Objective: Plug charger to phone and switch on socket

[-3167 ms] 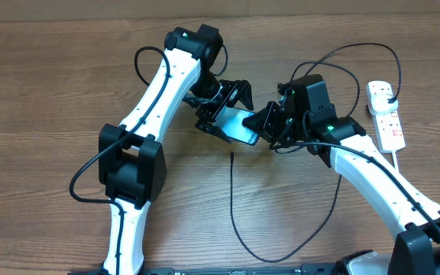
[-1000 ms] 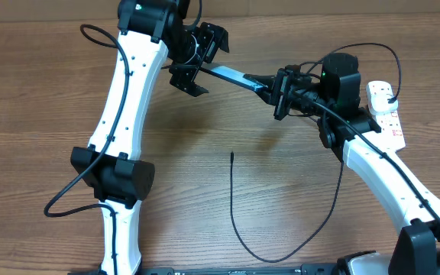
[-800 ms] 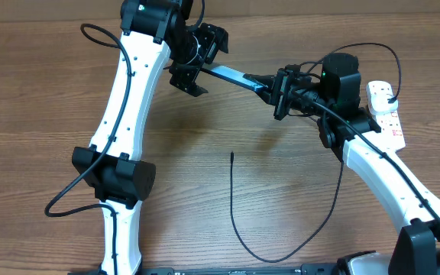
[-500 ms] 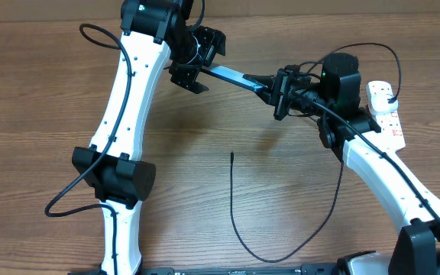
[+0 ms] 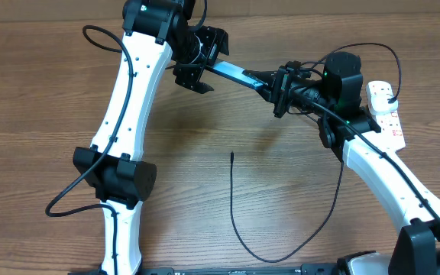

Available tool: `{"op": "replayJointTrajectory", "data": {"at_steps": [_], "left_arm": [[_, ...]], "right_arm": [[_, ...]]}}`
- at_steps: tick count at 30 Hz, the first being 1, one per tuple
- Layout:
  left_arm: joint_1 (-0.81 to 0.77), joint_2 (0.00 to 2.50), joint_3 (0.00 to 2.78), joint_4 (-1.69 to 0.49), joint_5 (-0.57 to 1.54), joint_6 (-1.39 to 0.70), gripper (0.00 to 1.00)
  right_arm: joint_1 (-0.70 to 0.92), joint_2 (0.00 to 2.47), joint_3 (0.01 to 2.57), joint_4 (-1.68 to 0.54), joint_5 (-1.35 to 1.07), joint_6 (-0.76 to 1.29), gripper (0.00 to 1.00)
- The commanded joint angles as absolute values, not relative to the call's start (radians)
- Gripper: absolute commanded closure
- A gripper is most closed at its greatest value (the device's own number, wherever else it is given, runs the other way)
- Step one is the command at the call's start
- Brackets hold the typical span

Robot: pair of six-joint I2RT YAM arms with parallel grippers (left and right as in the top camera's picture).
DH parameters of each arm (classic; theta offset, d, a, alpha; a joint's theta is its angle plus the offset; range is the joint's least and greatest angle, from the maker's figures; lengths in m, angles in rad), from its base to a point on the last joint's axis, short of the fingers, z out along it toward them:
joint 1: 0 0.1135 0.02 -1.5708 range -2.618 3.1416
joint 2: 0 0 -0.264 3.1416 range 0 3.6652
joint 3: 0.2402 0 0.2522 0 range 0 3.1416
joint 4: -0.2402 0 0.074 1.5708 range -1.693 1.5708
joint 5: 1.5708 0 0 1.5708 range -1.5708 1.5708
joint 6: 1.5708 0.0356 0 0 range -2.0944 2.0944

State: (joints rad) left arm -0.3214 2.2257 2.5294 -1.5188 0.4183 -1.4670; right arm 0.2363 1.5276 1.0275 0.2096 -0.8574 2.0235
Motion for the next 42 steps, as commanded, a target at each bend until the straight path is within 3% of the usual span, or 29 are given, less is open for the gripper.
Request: {"op": "replayJointTrajectory", "data": {"at_steps": [1, 12, 18, 23, 34, 42], "left_arm": [[-0.329, 2.197, 2.549, -1.517, 0.439, -1.489, 0.23], [-0.329, 2.197, 2.549, -1.517, 0.439, -1.489, 0.44], [-0.33, 2.197, 2.549, -1.518, 0.439, -1.488, 0.69], [-0.331, 2.197, 2.549, -1.518, 0.439, -1.488, 0.7], [-0.335, 2.197, 2.549, -1.517, 0.438, -1.485, 0.84], [-0.335, 2.197, 2.549, -1.517, 0.438, -1.485, 0.87]], "right_arm": [[0.236, 1.523, 1.049, 0.228, -0.873, 2.162, 0.96], [0.236, 1.523, 1.049, 0.228, -0.873, 2.162, 0.96], [0.236, 1.523, 1.049, 0.228, -0.868, 2.162, 0.96], [0.236, 1.523, 1.049, 0.228, -0.865, 2.162, 0.96], [0.236, 1.523, 1.048, 0.23, -0.863, 2.162, 0.96], [0.236, 1.523, 1.048, 0.23, -0.854, 2.162, 0.87]]}}
